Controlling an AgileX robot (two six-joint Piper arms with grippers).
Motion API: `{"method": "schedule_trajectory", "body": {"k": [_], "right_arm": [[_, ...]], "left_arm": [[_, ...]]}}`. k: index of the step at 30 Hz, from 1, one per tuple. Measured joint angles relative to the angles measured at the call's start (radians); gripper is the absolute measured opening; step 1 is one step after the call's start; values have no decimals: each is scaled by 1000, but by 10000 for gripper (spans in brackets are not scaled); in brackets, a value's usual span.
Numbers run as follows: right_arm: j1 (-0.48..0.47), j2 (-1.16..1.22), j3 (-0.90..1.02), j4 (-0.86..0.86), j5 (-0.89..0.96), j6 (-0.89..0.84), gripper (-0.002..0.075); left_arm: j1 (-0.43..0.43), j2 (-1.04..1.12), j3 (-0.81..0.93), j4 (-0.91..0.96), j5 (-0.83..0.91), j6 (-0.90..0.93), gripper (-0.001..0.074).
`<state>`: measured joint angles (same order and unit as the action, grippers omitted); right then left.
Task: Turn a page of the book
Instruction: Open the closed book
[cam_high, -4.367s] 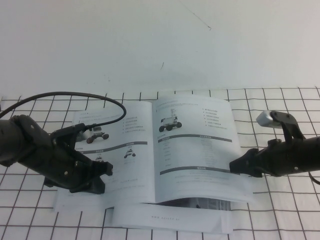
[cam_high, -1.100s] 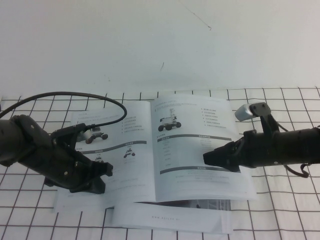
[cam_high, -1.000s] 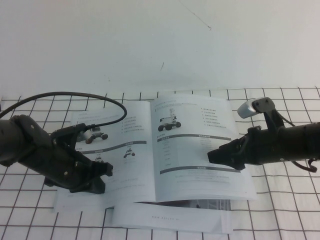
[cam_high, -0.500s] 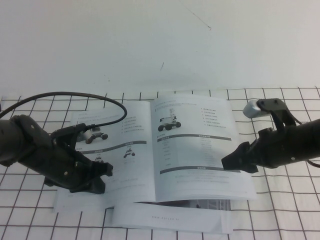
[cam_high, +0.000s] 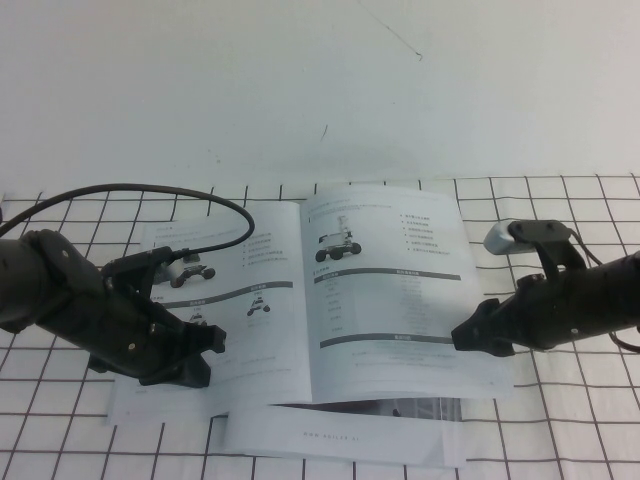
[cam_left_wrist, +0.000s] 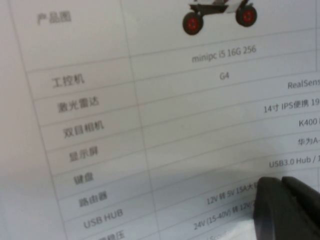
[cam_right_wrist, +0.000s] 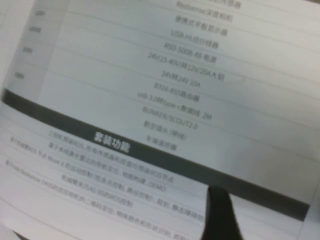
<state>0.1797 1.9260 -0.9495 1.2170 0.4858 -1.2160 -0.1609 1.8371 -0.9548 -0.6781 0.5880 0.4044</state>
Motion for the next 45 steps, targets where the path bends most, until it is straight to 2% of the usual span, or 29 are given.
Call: {"method": "schedule_trajectory", "body": {"k": [12,30,36,45], "right_arm": [[0,9,-32,1,-74,-13,424],[-2,31,-38,21,2,-41,424],[-12,72,-50,145,59,-122,423],[-14,107,-48,417,208,-354,424]], "left_arm": [[0,0,0,0,0,0,-4],[0,0,0,0,-2,4,-4],[0,0,0,4,-4,4,-4],[0,0,0,4,-5,4,-4]]}}
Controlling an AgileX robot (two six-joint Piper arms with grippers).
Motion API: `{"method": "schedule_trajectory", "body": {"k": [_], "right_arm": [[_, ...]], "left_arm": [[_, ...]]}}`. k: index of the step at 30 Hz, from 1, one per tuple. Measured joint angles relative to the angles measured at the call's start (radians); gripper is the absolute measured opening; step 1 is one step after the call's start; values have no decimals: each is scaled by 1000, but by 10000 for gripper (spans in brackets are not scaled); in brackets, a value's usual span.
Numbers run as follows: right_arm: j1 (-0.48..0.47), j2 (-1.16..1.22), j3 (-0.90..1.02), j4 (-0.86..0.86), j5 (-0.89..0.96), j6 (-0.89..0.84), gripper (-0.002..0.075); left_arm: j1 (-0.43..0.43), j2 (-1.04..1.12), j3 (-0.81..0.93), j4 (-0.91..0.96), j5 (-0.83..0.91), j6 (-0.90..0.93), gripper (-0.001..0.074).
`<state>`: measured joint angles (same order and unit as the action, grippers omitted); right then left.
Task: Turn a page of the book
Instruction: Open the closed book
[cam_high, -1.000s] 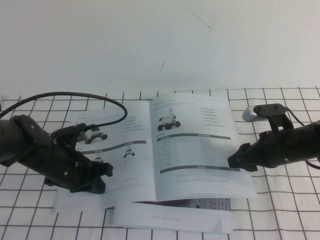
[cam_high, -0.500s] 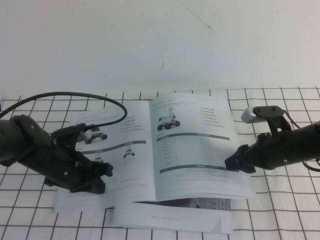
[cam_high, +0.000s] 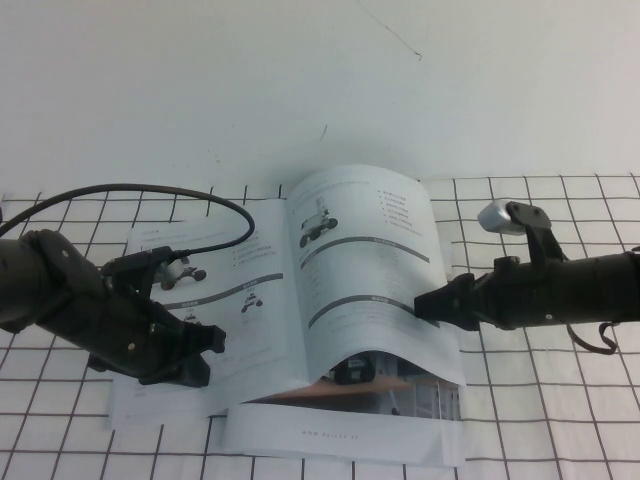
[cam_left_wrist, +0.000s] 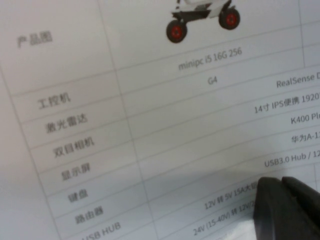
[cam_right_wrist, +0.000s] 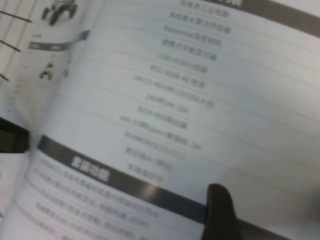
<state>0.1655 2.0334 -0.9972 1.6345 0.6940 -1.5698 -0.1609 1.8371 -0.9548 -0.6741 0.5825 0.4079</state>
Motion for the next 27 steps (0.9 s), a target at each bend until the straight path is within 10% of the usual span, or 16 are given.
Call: {"method": "schedule_trajectory", "body": {"k": [20,27], "right_arm": [[11,5,-11,72,188,-115,424],[11,-42,-61,-81,-10,-30,424]], "left_arm": [[0,0,0,0,0,2,-4],[0,0,0,-2,0,2,-4]]}}
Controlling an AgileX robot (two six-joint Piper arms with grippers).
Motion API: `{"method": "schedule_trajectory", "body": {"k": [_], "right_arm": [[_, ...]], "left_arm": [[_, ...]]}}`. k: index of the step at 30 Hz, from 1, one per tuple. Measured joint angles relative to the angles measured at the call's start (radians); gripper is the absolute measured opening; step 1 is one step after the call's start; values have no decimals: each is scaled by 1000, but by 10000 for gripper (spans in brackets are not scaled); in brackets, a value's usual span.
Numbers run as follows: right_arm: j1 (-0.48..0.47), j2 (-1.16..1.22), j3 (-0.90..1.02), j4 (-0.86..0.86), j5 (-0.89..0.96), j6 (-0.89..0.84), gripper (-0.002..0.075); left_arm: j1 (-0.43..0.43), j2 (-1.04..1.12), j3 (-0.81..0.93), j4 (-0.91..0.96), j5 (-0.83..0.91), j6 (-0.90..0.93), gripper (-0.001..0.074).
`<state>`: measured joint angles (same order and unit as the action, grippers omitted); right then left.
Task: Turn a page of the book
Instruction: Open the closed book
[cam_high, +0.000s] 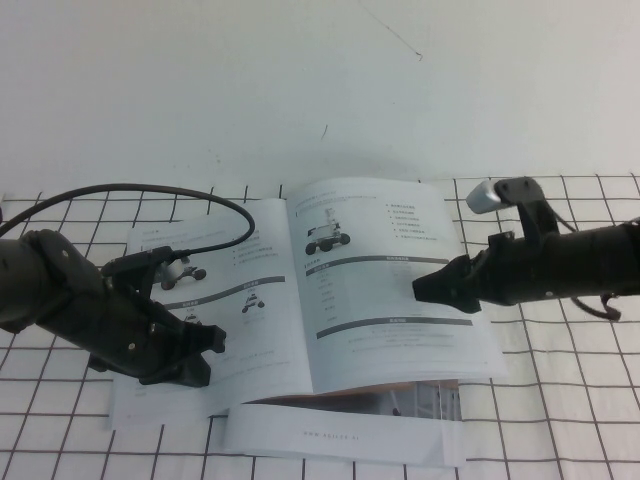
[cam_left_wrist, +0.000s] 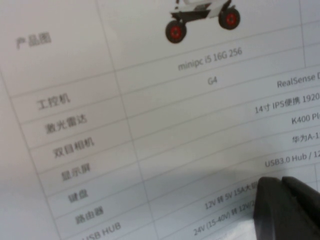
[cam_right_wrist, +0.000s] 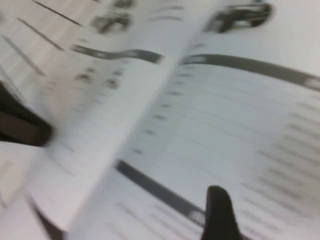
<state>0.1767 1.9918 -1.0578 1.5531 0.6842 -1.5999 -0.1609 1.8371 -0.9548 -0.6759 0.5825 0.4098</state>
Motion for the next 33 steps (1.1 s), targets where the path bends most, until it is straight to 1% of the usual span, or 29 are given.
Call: {"method": "schedule_trajectory", "body": {"k": [3,6,9,12,16,24,29,33], "right_arm": [[0,-48,-33,-171,-107,128,424],[0,-63,-63,-315,-135,253,426],[0,-58,-73,-381,-141,337,443],[0,-39,-75,-404,-143,367,465],[0,-19,-75,-415,-170,375,473],[0,-5,-78,-417,-198,375,475],[0,41,-79,-413,-180,375,475],[0,52,-83,-377,-166,366,475]], "left_arm": [[0,0,0,0,0,0,-4],[0,0,0,0,0,0,-4],[0,0,0,1,0,0,-4],[0,0,0,1,0,0,-4],[0,0,-2,1,0,0,-4],[0,0,-2,2,2,2,-4],[0,0,-2,2,2,2,-4],[0,0,-2,4,2,2,-4]]}}
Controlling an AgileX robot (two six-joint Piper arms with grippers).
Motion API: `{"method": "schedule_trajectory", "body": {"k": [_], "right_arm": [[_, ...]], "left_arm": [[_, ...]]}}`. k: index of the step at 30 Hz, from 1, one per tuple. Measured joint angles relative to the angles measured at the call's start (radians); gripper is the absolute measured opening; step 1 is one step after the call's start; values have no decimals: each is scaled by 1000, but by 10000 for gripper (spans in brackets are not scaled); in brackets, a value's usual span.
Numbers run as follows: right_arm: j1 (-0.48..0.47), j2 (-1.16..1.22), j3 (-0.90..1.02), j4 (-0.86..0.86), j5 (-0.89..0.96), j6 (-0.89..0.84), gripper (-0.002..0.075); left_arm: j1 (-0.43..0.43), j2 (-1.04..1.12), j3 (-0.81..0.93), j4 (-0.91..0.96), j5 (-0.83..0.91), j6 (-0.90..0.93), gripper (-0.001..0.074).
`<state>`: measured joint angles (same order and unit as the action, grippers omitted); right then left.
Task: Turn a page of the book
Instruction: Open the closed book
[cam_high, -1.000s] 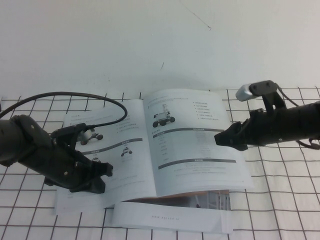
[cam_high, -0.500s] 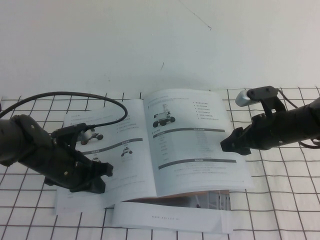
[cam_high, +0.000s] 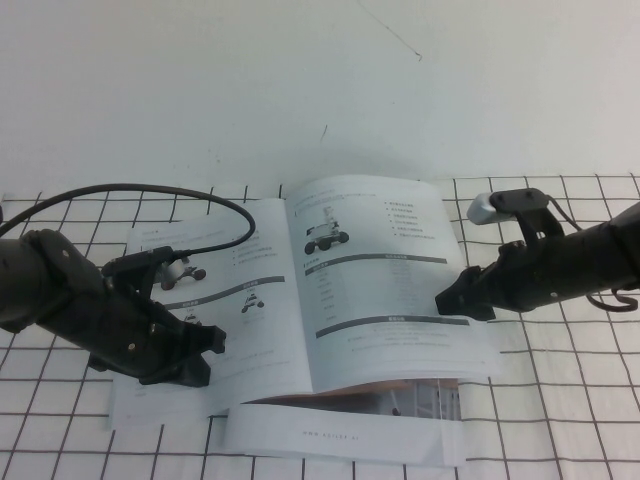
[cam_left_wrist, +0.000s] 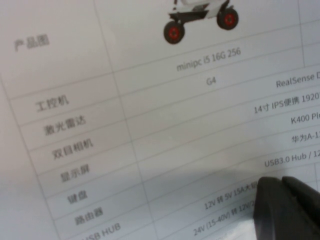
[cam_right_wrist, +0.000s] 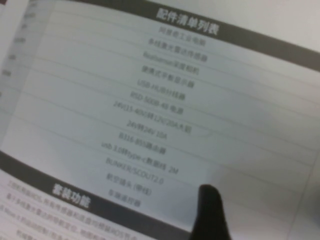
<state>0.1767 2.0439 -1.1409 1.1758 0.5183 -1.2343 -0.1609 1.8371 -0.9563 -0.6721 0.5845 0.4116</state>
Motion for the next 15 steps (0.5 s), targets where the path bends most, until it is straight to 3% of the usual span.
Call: {"method": "schedule_trajectory", "body": {"k": [15], "right_arm": [[-8,28,-2,285,185,-267,476]], "left_arm": [[0,0,0,2,-2,0,-4]]}}
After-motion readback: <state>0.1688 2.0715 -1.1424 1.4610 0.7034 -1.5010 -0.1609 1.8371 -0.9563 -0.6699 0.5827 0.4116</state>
